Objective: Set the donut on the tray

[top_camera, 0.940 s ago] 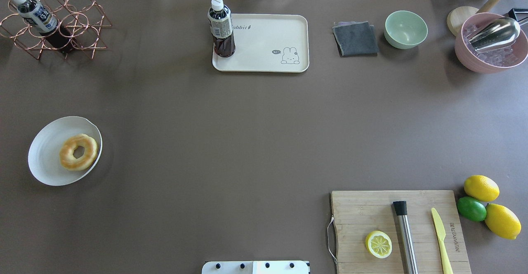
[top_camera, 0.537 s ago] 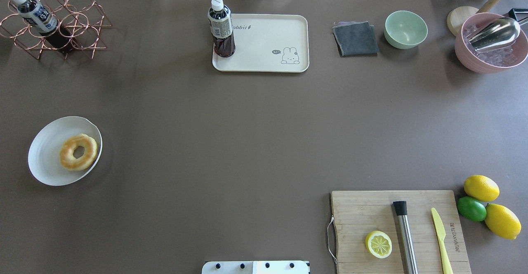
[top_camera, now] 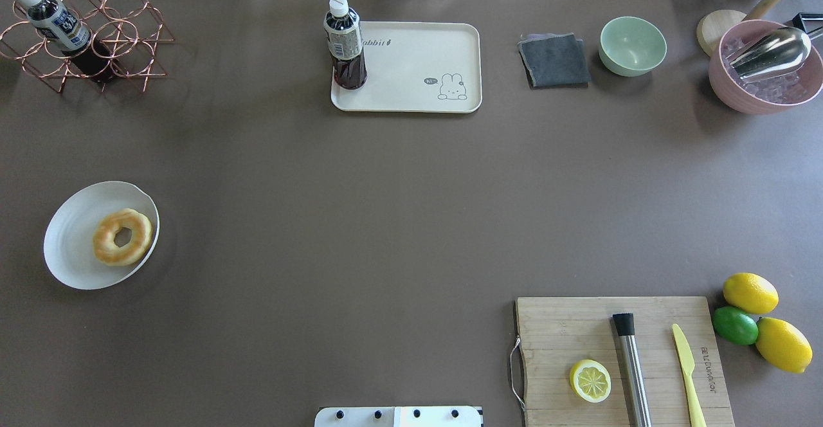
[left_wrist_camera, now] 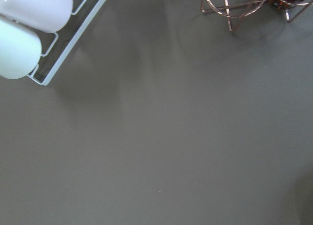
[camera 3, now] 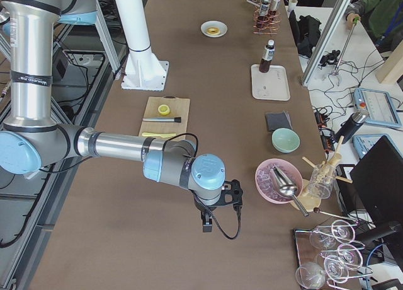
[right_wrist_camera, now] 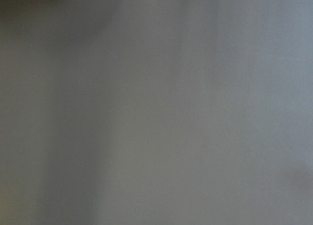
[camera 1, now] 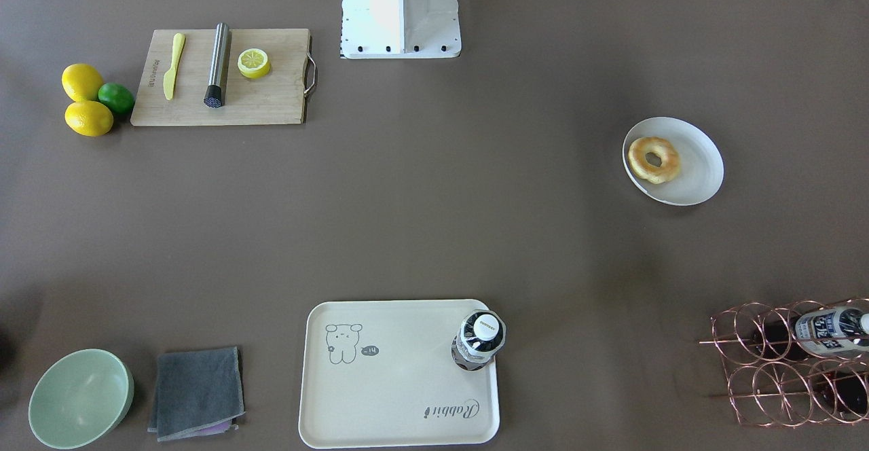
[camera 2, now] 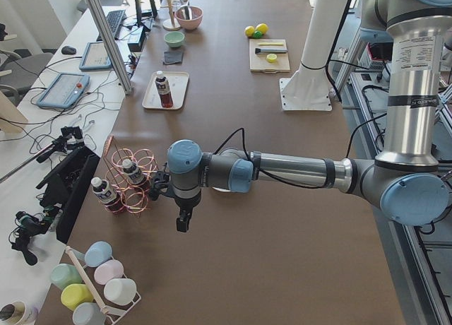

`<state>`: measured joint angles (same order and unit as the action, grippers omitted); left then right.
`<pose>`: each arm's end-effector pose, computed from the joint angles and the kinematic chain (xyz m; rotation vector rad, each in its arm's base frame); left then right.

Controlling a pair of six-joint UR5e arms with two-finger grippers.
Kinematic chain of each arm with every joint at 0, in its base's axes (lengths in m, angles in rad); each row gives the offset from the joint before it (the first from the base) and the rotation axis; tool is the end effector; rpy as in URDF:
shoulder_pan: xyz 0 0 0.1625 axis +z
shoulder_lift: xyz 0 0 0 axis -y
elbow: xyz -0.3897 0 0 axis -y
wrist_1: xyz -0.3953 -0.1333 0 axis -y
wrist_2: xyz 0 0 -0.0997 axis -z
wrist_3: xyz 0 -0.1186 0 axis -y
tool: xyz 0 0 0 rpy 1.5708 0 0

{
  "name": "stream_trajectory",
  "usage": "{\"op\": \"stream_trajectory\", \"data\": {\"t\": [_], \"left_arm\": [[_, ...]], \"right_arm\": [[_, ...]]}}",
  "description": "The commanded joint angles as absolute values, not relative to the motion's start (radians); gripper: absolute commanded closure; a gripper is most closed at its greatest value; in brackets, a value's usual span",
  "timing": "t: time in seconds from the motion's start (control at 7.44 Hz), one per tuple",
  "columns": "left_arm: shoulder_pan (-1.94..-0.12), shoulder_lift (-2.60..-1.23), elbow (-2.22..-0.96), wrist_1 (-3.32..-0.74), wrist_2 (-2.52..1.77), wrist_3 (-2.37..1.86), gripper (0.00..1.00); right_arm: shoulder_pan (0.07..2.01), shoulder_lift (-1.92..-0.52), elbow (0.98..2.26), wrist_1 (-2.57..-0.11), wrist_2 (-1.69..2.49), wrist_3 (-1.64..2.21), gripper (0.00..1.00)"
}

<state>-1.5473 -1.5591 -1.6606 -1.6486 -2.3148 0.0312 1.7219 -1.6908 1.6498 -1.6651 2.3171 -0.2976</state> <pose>-0.0412 -0.5027 0.5921 0.1516 0.7422 0.1101 0.1177 -0.4225 0.6653 0.0401 -0.7553 -0.0890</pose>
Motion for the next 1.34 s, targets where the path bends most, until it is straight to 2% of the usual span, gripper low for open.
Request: {"op": "stream_trajectory", "data": {"t": [0.0,0.4,0.54,0.81,1.21], "left_arm": [[-1.548,-1.549,-1.661,-1.779,-2.445,0.023,0.01],[-1.401,-1.549,-1.645,-1.886,-2.439,-0.129,0.02],[-1.322,-1.545,-1.600,-2.045,-2.431,-0.278,0.02],[-1.191,-1.554,-1.370,-2.510,-2.428,-0.525,0.02],[-1.070,-1.529,-1.356,-2.699,-2.367,-0.696,0.03]], "right_arm": [[1.721,-1.689,1.652,-1.664,2.319,-0.295,0.00],[1.720,-1.701,1.661,-1.651,2.482,-0.302,0.00],[1.721,-1.733,1.667,-1.547,2.508,-0.308,0.00],[1.686,-1.759,1.667,-1.450,2.510,-0.177,0.00],[1.591,-1.746,1.695,-1.442,2.494,0.021,0.01]]}}
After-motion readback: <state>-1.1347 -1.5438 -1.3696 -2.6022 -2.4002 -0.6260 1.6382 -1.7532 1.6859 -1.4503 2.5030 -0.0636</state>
